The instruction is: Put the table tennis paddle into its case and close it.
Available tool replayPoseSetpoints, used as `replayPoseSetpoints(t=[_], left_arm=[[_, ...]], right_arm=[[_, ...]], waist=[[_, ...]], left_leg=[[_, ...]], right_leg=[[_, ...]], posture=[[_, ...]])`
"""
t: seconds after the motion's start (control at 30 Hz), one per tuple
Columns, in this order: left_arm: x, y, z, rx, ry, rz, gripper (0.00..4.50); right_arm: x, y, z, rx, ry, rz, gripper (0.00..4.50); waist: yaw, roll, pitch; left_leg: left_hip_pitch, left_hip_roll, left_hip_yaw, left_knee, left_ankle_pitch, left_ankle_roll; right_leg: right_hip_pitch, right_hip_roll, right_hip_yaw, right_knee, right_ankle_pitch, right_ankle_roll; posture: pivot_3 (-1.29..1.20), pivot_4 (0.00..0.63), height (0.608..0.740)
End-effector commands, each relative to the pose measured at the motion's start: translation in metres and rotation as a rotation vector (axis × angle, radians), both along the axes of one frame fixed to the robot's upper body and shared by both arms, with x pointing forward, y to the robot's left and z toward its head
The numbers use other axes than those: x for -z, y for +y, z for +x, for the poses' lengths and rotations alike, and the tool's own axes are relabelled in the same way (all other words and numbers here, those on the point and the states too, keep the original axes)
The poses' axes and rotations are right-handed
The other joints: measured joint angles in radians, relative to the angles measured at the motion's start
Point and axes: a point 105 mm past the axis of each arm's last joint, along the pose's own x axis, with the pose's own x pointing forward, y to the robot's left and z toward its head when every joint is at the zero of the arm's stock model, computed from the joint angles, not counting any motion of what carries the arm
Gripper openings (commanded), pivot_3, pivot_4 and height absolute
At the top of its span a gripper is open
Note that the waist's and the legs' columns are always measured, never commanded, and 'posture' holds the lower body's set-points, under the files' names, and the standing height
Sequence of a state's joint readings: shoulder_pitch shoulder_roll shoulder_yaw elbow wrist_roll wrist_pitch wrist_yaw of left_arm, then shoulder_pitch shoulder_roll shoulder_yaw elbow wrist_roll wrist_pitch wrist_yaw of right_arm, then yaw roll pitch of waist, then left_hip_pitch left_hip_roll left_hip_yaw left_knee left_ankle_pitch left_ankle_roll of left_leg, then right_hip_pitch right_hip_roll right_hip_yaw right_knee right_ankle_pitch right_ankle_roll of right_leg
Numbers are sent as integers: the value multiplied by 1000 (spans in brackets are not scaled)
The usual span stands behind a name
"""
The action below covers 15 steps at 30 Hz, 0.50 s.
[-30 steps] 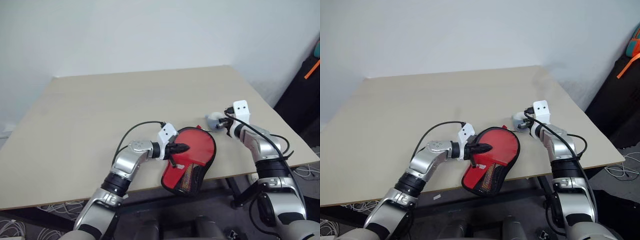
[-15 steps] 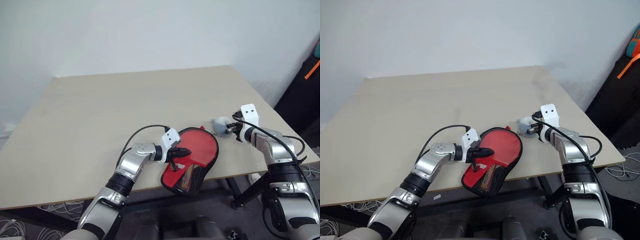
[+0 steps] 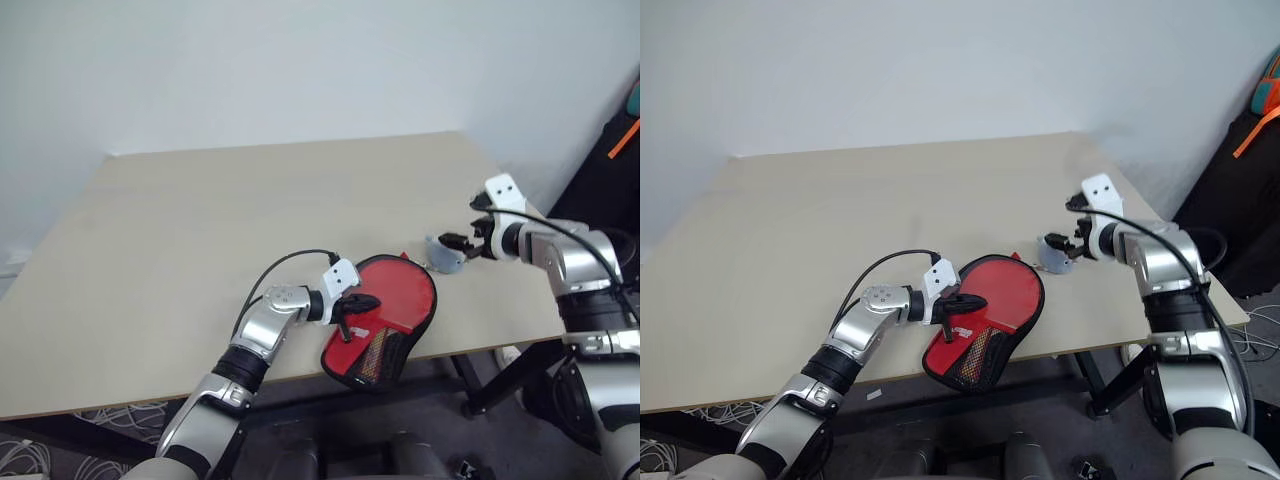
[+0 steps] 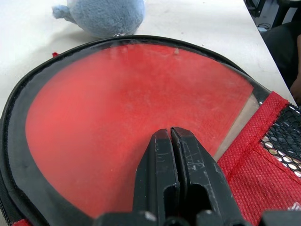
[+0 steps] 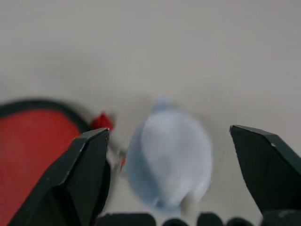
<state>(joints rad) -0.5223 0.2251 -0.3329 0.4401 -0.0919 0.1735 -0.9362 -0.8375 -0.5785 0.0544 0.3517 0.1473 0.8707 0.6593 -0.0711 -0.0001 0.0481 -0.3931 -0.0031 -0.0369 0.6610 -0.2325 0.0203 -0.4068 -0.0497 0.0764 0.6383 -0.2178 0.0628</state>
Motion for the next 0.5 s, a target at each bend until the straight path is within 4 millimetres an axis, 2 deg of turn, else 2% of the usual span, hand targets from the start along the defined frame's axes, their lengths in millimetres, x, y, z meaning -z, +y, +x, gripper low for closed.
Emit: replayPoseSetpoints(t=[0.03, 0.23, 0.37, 0.5], left_arm=[[15, 1, -7, -4, 43, 33, 0], [17, 0, -9, -5, 50, 31, 0], [17, 0, -10, -7, 52, 31, 0], [17, 0, -10, -11, 51, 34, 0]], right_arm=[[-7, -3, 15, 4, -38, -33, 4481], [16, -8, 27, 0, 17, -75, 4481], [40, -11, 27, -11, 74, -128, 4481], [52, -7, 23, -51, 123, -133, 4481]], waist=[[2, 0, 0], [0, 0, 0], [0, 0, 0], [-1, 1, -1]], left_leg=[[0, 0, 0, 0, 0, 0], [0, 0, 0, 0, 0, 0], [0, 0, 0, 0, 0, 0], [0, 0, 0, 0, 0, 0]], right_leg=[[0, 0, 0, 0, 0, 0], [0, 0, 0, 0, 0, 0], [0, 0, 0, 0, 0, 0], [1, 0, 1, 0, 0, 0]], posture=[[0, 0, 740], [0, 0, 740], [0, 0, 740], [0, 0, 740]])
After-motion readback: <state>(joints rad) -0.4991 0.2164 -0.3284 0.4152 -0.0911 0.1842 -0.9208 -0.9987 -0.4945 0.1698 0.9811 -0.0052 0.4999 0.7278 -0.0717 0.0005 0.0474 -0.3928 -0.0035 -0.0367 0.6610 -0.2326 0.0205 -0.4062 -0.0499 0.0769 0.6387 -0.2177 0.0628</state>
